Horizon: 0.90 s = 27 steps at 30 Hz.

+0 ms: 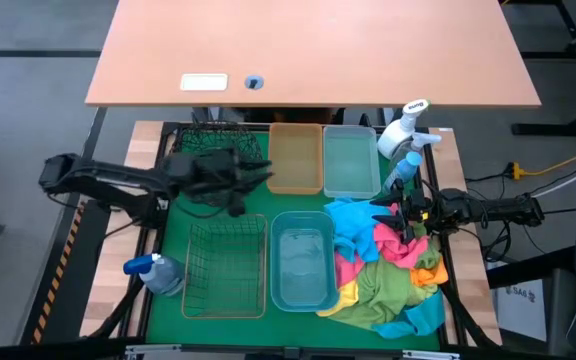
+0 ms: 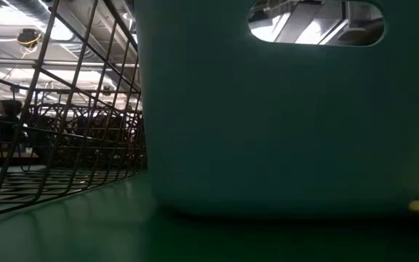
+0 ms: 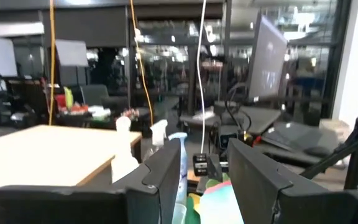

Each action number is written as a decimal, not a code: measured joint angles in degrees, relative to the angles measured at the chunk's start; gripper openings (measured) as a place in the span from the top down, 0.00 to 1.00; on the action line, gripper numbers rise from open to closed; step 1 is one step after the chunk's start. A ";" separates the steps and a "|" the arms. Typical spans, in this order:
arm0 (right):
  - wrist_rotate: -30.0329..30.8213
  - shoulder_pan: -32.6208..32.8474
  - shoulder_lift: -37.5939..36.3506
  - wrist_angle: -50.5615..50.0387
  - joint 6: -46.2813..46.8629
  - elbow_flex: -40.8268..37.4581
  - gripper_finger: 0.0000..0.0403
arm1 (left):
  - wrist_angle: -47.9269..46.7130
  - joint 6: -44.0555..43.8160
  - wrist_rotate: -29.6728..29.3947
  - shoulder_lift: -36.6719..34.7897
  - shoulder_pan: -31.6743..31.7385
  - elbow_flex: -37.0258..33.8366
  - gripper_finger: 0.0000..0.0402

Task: Sort microfiber towel by color & place in baskets
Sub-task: Put the blue towel into the transparent bin

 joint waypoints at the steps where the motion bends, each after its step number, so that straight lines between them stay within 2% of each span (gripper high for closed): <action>1: -0.01 -0.01 0.00 -0.01 0.02 0.00 0.49 | -0.76 -0.18 0.03 2.44 0.00 1.90 0.68; 12: -0.01 0.01 0.00 -0.40 0.02 0.00 0.49 | -2.30 -0.77 0.33 22.79 -0.02 15.91 0.68; 19: -0.01 0.00 0.00 -0.47 0.02 -0.01 0.49 | -2.70 -3.40 6.38 34.98 -0.04 25.01 0.68; 27: -0.01 0.00 0.00 0.47 0.02 0.00 0.49 | -13.31 -5.65 7.94 46.73 -0.07 36.31 0.68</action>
